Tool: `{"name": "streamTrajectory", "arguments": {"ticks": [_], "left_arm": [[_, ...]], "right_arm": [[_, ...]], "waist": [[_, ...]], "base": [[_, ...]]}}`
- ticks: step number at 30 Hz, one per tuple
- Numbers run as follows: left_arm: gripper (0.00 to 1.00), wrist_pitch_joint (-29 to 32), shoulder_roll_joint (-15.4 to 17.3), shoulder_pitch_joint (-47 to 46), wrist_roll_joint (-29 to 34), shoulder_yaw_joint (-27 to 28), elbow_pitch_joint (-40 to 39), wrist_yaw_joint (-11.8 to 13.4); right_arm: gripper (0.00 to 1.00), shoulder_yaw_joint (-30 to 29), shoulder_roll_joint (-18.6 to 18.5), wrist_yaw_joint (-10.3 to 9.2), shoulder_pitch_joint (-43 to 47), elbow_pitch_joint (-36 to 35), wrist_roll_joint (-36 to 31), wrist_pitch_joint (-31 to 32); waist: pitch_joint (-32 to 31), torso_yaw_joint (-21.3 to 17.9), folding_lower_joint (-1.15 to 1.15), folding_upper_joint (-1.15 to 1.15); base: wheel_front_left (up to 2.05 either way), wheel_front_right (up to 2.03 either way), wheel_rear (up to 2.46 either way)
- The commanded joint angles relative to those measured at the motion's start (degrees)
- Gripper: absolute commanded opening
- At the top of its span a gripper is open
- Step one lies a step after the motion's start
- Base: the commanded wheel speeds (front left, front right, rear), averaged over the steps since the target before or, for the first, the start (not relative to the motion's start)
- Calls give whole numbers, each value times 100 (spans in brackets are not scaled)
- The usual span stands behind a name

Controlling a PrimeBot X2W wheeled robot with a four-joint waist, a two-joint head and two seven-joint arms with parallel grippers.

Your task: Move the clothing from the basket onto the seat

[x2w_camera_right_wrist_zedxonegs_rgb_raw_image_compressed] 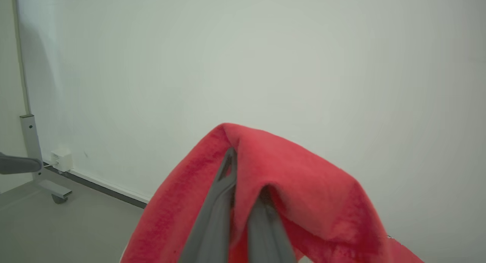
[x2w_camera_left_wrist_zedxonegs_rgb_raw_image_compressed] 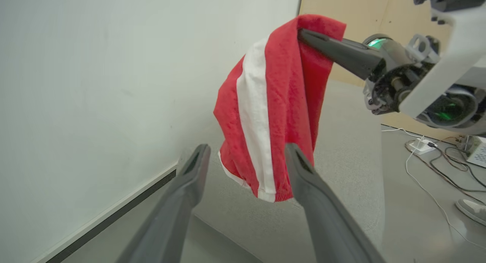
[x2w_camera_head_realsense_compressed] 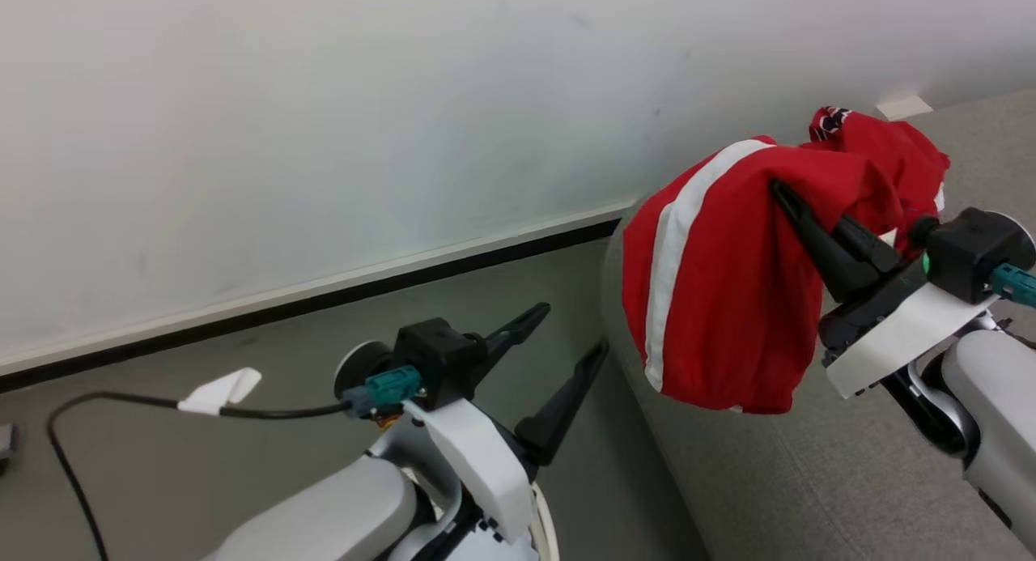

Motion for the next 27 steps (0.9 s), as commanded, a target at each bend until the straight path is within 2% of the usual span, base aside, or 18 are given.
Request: {"name": "streamTrajectory", "arguments": {"ticks": [1, 7, 15, 22, 27], "left_arm": [[100, -38, -32, 36, 72, -37, 24, -24], [100, 19, -217, -183, 237, -206, -14, -92], [100, 189, -250, -602, 451, -378, -110, -305], [100, 144, -229, -830, 561, -360, -180, -413], [100, 13, -182, -872, 605, -309, -137, -422]], "right_arm": [[0, -59, -56, -15, 109, -7, -4, -1], [0, -724, -180, -15, 233, 19, 78, -1], [0, -2067, -325, -15, -385, 621, -343, -1], [0, -3611, -577, -15, -1578, 1624, -1058, -1], [0, -5062, -745, -15, -2233, 2581, -1905, 0]], "waist": [[170, -214, 0, 0], [679, -248, 0, 0], [1838, 273, 0, 0], [2642, 818, 0, 0], [2931, 1072, 0, 0]], "base": [[0, 0, 0], [0, 0, 0], [0, 0, 0], [0, 0, 0], [0, 0, 0]]}}
